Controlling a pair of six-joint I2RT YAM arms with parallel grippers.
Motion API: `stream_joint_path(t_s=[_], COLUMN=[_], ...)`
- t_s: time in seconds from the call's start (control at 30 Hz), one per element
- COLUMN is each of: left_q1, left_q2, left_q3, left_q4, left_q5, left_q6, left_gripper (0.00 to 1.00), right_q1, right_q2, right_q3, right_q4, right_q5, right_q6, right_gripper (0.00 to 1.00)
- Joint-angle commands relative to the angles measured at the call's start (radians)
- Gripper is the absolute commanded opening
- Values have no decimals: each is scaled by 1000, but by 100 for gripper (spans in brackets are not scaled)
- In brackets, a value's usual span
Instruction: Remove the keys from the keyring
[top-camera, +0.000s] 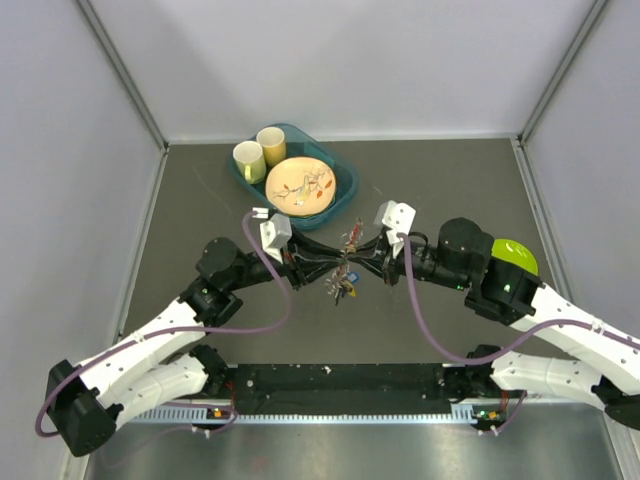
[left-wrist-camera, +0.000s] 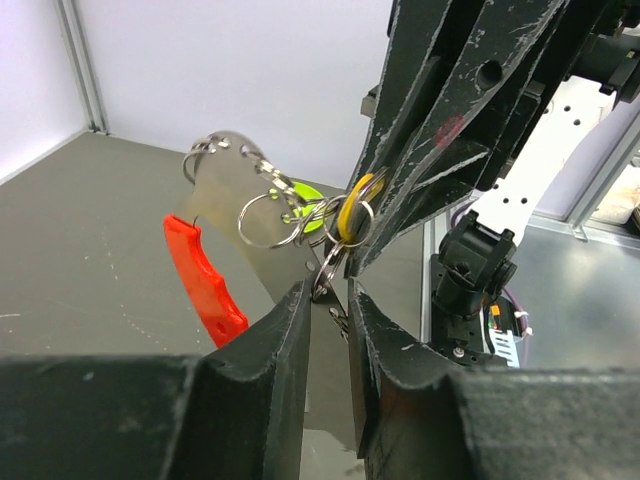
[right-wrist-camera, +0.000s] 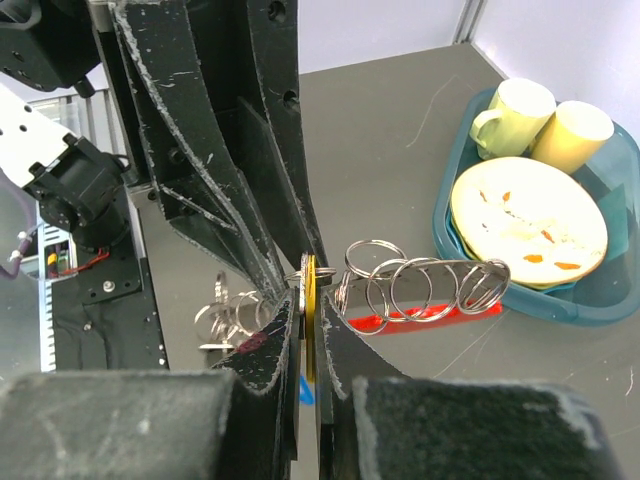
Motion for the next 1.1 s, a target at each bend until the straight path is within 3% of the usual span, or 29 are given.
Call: stream_joint_path(t_s=[0.0, 0.33, 0.77, 1.07], left_q1=[-5, -3, -3, -5], left_q2=[-7, -2, -1, -1], left_q3=[0, 15, 24, 24], left_q4=[25, 62, 80, 103], left_q5=[4, 62, 138, 141], left_q6=[17, -30, -58, -76], left_gripper=[25, 12, 27, 14], right_q1=[-3, -3, -1, -3], right_q2=[-41, -42, -50, -51], right_q3=[22, 16, 11, 8], right_q4=[119, 119, 119, 115], right_q5=[-22, -28, -44, -53], right_q6=[12, 12, 6, 13], right_gripper=[0, 0, 0, 0])
